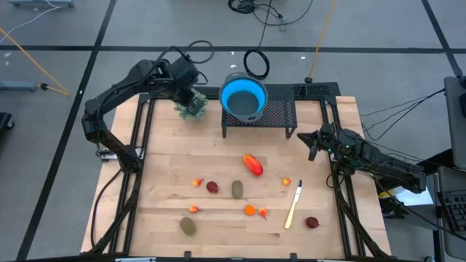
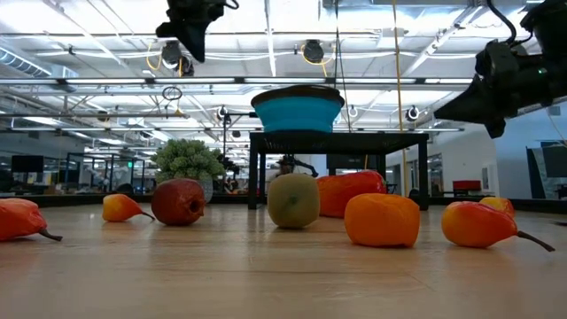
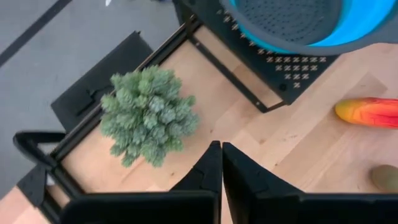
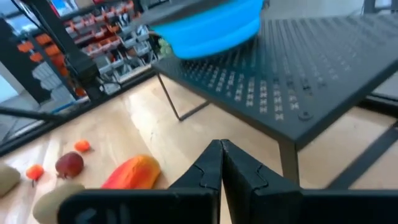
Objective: Pick & Place Fruit
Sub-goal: Put the mango into the blue strainer on the shelf
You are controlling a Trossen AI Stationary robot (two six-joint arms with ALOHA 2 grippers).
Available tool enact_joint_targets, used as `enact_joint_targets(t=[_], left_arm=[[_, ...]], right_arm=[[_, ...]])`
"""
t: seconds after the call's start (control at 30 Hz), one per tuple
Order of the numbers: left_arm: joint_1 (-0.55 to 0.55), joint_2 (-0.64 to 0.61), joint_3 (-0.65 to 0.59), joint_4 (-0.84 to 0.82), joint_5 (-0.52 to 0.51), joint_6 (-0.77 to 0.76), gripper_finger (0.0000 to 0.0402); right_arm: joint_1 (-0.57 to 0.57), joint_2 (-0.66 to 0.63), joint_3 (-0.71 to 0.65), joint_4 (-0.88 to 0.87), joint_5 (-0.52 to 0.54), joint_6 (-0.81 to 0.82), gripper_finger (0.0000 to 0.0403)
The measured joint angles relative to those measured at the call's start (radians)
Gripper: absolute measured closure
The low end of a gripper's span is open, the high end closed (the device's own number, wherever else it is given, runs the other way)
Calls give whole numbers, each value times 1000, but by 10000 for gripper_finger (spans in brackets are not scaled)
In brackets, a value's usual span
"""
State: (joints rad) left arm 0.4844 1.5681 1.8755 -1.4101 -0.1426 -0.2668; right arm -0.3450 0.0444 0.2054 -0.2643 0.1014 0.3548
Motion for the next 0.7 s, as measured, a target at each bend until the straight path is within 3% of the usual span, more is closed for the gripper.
enact_joint_targets(t=[0.23, 0.37, 0.57, 0.7], left_arm=[[-12, 0, 0, 16, -19, -8, 397], [-55, -2, -34, 109, -19, -2, 400], [-126, -68, -252, 313, -16, -55, 400], [-167, -163, -449, 470, -16, -134, 400]], right_arm=[[0, 20, 0, 89, -7, 14, 403], [0, 85, 0, 150, -102, 47, 403], [13, 216, 0, 259, -200, 51, 403], [51, 295, 0, 338, -211, 45, 403]])
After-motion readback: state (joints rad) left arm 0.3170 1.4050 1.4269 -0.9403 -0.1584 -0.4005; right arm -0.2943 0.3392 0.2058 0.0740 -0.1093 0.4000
